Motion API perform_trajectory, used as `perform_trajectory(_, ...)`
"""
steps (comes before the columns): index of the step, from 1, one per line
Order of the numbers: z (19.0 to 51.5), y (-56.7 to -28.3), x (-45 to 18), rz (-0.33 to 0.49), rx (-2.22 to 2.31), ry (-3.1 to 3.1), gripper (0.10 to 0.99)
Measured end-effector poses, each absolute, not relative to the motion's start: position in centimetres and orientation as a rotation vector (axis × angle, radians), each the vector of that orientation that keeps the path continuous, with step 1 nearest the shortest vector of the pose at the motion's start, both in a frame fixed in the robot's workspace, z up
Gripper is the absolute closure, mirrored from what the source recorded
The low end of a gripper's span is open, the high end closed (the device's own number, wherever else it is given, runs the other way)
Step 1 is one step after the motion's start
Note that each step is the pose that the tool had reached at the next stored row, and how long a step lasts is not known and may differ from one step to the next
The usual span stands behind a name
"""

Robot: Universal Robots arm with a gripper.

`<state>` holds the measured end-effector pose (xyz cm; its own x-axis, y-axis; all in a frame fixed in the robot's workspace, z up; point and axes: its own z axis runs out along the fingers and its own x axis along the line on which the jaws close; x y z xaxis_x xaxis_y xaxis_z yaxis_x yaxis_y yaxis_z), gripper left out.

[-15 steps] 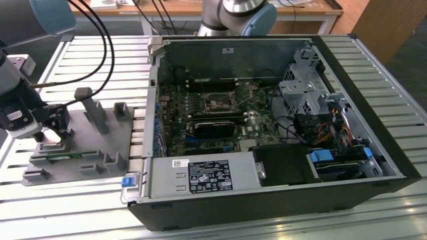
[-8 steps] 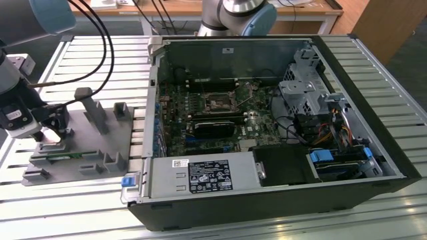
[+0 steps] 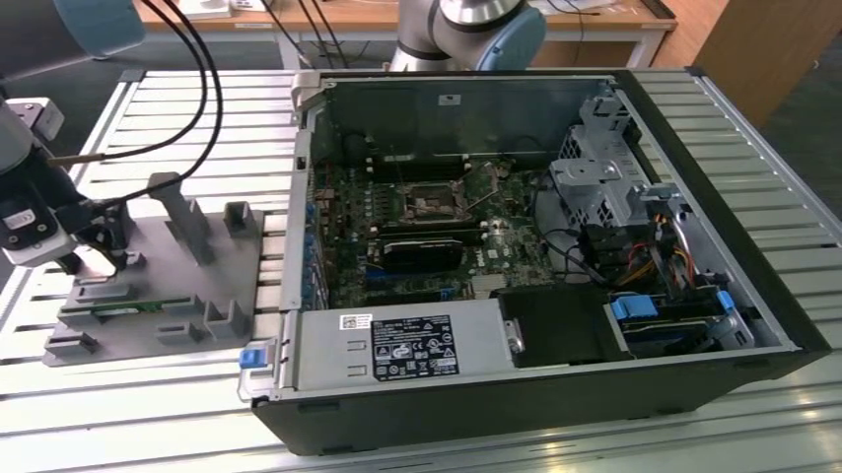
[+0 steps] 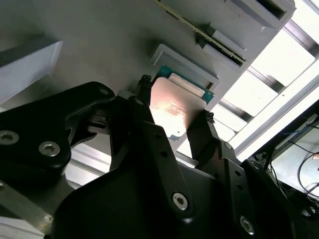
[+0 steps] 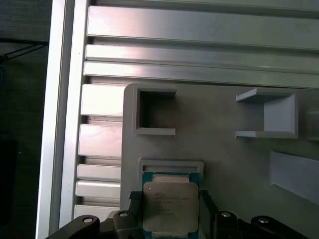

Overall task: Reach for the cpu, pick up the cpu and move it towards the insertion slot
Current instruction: 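Pick up the cpu and move it towards the insertion slot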

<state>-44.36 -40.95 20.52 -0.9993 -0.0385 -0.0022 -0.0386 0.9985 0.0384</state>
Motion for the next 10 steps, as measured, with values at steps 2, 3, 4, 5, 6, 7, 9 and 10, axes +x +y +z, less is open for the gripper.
perform_trajectory(2, 20.62, -40.95, -44.37, 0.06, -0.061, 3.139, 0.549)
perform_trajectory(3, 20.67, -40.96, -44.36, 0.06, -0.061, 3.139, 0.549)
perform_trajectory(4, 20.72, -40.96, -44.37, 0.06, -0.061, 3.139, 0.549)
perform_trajectory(5, 20.77, -40.95, -44.37, 0.06, -0.061, 3.139, 0.549)
perform_trajectory(6, 20.82, -40.96, -44.37, 0.06, -0.061, 3.139, 0.549)
perform_trajectory(7, 20.85, -40.95, -44.36, 0.06, -0.061, 3.139, 0.549)
perform_trajectory(9, 20.93, -40.96, -44.37, 0.06, -0.061, 3.139, 0.549)
perform_trajectory(10, 20.95, -40.96, -44.36, 0.06, -0.061, 3.139, 0.549)
